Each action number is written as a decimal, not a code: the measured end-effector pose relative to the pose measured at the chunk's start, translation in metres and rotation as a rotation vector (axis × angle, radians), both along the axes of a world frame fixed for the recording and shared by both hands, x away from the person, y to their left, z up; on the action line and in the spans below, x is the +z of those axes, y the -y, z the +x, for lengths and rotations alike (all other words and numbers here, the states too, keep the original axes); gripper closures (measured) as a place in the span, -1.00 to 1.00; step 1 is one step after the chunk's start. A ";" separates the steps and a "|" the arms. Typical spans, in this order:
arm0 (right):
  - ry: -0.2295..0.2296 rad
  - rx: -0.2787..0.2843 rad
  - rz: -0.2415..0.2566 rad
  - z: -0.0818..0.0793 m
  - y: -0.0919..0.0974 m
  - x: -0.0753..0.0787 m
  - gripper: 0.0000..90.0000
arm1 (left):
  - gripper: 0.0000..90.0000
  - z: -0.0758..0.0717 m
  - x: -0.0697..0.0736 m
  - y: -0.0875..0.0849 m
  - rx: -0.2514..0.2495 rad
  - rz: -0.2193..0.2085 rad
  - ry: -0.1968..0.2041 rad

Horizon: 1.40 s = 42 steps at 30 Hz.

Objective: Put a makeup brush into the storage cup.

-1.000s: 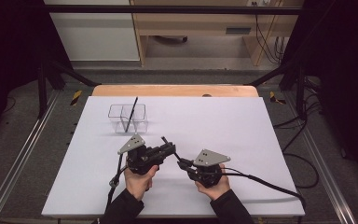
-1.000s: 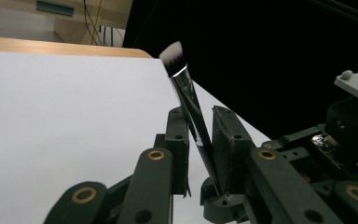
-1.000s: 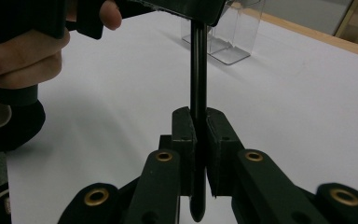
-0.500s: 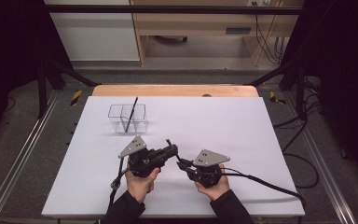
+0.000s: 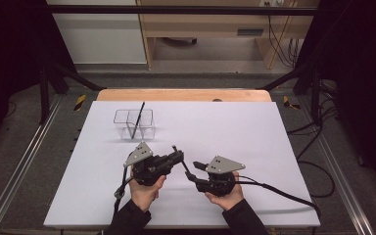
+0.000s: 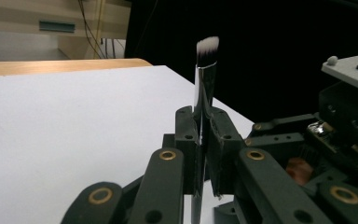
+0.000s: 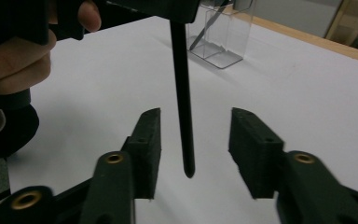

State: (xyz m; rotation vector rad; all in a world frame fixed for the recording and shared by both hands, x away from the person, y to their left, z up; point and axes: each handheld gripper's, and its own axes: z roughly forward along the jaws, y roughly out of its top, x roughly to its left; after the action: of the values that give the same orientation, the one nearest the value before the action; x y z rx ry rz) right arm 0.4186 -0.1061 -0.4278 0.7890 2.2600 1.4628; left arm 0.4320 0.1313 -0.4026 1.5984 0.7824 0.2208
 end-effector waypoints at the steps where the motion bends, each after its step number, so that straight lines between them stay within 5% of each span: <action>1: 0.002 -0.010 -0.003 0.000 0.001 0.001 0.10 | 0.85 0.000 0.000 -0.001 0.006 0.006 0.003; 10: -0.010 -0.126 0.013 0.003 0.013 0.005 -0.49 | 0.85 0.004 0.002 -0.008 0.023 0.040 -0.011; 18: -0.018 -0.215 0.032 0.008 0.030 0.007 -0.70 | 0.85 0.007 0.004 -0.017 0.044 0.065 -0.015; 42: -0.088 -0.390 0.054 0.020 0.084 0.004 -0.82 | 0.85 0.026 0.030 -0.068 0.166 0.158 -0.038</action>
State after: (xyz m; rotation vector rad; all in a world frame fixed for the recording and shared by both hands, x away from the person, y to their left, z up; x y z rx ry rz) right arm 0.4385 -0.1897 -0.4237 1.2508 1.9844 1.3281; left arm 0.4583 0.1998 -0.3726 1.6906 0.9479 0.3814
